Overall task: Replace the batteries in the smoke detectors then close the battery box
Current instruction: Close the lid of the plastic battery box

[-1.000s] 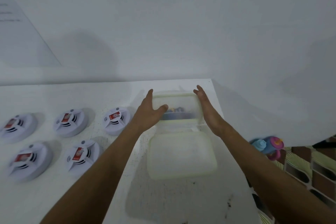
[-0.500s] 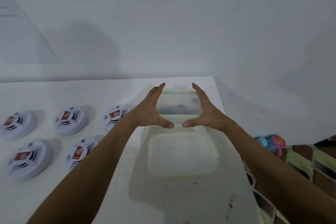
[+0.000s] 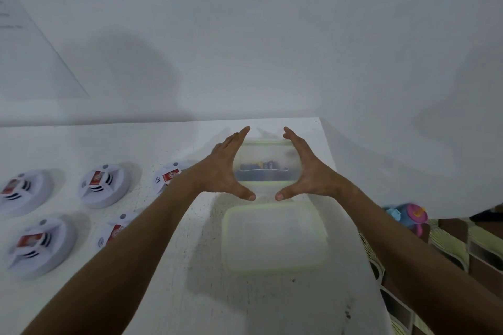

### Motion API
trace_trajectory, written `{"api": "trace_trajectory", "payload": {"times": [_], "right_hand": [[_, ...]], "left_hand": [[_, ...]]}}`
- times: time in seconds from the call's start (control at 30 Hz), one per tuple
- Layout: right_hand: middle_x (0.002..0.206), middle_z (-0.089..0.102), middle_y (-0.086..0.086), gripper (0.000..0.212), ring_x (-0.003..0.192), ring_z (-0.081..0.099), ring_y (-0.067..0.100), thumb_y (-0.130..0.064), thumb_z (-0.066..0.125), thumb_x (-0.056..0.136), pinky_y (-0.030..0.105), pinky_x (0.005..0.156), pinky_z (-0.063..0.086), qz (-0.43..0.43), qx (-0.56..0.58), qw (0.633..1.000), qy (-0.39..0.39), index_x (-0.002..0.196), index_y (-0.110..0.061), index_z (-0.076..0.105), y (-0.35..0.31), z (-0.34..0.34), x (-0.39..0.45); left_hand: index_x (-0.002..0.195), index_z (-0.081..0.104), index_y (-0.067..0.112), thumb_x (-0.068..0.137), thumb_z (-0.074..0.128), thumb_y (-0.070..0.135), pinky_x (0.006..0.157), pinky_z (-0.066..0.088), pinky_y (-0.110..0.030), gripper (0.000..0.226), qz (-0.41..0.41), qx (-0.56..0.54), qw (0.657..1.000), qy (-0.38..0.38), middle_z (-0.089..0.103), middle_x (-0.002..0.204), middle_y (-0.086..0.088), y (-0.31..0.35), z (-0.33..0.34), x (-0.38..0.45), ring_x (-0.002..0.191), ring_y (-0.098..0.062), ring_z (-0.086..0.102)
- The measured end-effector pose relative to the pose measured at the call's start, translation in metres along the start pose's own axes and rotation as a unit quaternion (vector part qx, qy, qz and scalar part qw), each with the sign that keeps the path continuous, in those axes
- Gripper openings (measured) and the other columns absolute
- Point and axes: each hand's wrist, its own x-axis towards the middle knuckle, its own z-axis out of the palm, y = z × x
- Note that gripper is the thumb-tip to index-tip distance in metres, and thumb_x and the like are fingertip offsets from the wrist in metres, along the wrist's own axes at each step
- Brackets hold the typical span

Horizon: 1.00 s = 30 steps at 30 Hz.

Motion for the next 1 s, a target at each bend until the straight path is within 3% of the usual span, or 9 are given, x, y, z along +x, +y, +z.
{"api": "trace_trajectory", "payload": {"times": [0.2,0.43,0.63,0.7,0.83,0.9,1.0], "right_hand": [[0.145,0.029,-0.009,0.134,0.133,0.034,0.010,-0.027,0.097,0.056,0.024,0.104,0.032,-0.011,0.018,0.999,0.033,0.154,-0.038,0.006,0.005,0.001,0.003],[0.140,0.033,-0.007,0.132,0.127,0.038,0.011,-0.018,0.096,0.058,0.015,0.098,0.034,-0.026,0.005,0.999,0.047,0.153,-0.042,0.008,0.010,0.004,0.008],[0.140,0.033,-0.008,0.129,0.128,0.041,0.014,-0.025,0.093,0.054,0.021,0.100,0.038,-0.033,0.004,0.999,0.040,0.152,-0.041,0.012,0.008,0.003,0.008],[0.139,0.033,-0.007,0.130,0.126,0.041,0.014,-0.030,0.092,0.052,0.017,0.098,0.039,-0.027,0.010,0.999,0.038,0.153,-0.041,0.009,0.007,0.004,0.009],[0.143,0.033,-0.007,0.141,0.131,0.039,0.011,-0.037,0.096,0.051,0.027,0.107,0.040,0.000,0.040,0.999,0.037,0.153,-0.044,0.001,0.009,0.005,0.008],[0.148,0.029,-0.010,0.145,0.136,0.034,0.009,-0.037,0.098,0.050,0.025,0.108,0.038,0.016,0.062,0.998,0.030,0.153,-0.045,-0.003,0.008,0.004,0.006],[0.153,0.023,-0.013,0.144,0.140,0.029,0.005,-0.032,0.096,0.051,0.015,0.102,0.038,0.028,0.117,0.992,0.030,0.155,-0.042,-0.004,0.004,0.004,0.003]], "left_hand": [[0.145,-0.010,0.050,0.049,0.086,0.056,0.110,0.033,-0.055,0.136,-0.007,-0.048,0.998,0.049,0.014,0.157,0.011,-0.005,0.009,0.004,0.140,-0.024,0.025],[0.145,-0.008,0.050,0.051,0.086,0.043,0.106,0.037,-0.053,0.133,-0.001,-0.044,0.997,0.066,0.024,0.151,0.005,-0.001,0.010,0.001,0.134,-0.025,0.029],[0.146,-0.003,0.048,0.053,0.085,0.046,0.104,0.039,-0.049,0.128,-0.001,-0.020,0.999,0.050,0.025,0.149,0.001,0.000,0.008,0.006,0.131,-0.025,0.031],[0.146,-0.005,0.048,0.053,0.085,0.048,0.105,0.038,-0.049,0.129,-0.001,-0.016,0.999,0.046,0.024,0.150,0.001,0.000,0.008,0.006,0.131,-0.025,0.030],[0.146,-0.015,0.046,0.053,0.087,0.052,0.112,0.026,-0.050,0.138,0.009,-0.038,0.997,0.060,0.013,0.156,0.005,-0.002,0.009,0.003,0.140,-0.026,0.020],[0.145,-0.016,0.047,0.048,0.086,0.062,0.116,0.019,-0.049,0.141,-0.001,-0.082,0.994,0.071,0.003,0.160,0.011,-0.002,0.011,0.000,0.147,-0.022,0.008],[0.147,-0.009,0.047,0.049,0.081,0.068,0.117,0.024,-0.045,0.135,-0.026,-0.208,0.970,0.125,0.008,0.159,0.011,0.002,0.016,-0.004,0.146,-0.013,0.012]]}}
